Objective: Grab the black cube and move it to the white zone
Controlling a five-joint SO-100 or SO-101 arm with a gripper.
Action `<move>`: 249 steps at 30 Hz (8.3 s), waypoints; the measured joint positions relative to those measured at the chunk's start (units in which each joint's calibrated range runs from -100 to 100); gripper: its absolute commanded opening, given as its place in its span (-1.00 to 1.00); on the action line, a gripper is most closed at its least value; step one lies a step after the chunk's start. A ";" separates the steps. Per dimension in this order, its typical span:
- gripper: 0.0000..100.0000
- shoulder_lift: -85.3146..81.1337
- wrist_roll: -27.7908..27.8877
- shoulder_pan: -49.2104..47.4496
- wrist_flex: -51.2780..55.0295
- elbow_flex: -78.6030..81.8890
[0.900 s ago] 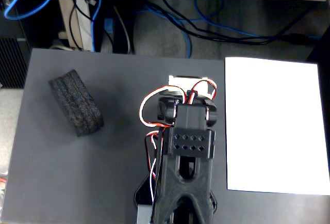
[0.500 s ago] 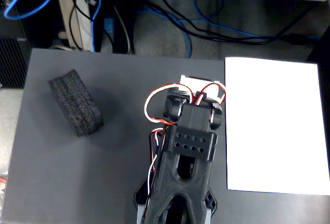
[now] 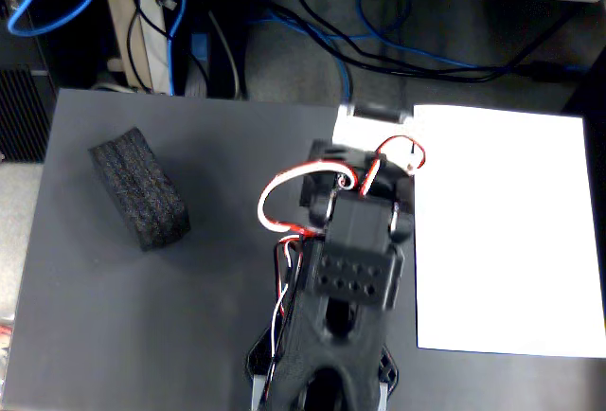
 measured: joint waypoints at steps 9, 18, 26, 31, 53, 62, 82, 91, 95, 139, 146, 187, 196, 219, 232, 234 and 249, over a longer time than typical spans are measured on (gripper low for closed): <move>-0.97 -0.08 0.00 0.00 0.00 -30.62; -0.97 0.08 7.13 -19.05 0.09 -39.76; -0.97 44.44 15.11 -36.41 1.11 -63.62; -0.97 62.75 22.08 -50.30 11.64 -78.34; 0.06 64.34 61.53 -38.18 25.85 -81.63; 0.07 64.34 59.74 -41.06 15.92 -68.74; 0.06 88.47 49.20 -53.25 15.15 -68.01; 0.06 88.47 49.20 -48.67 14.98 -69.38; 0.06 88.47 49.20 -44.53 14.98 -69.38; -0.97 114.11 45.74 -48.74 0.43 -64.99; -0.97 114.61 39.71 -52.29 1.11 -68.74; -0.97 44.94 30.16 28.21 27.30 -78.70; -0.97 67.17 31.84 29.76 24.73 -78.61; -0.95 115.44 43.33 32.87 16.60 -78.61; -0.95 115.44 43.33 35.82 13.78 -82.82; -0.93 115.44 43.33 35.82 13.78 -82.82; -0.28 115.44 47.68 31.76 16.69 -77.88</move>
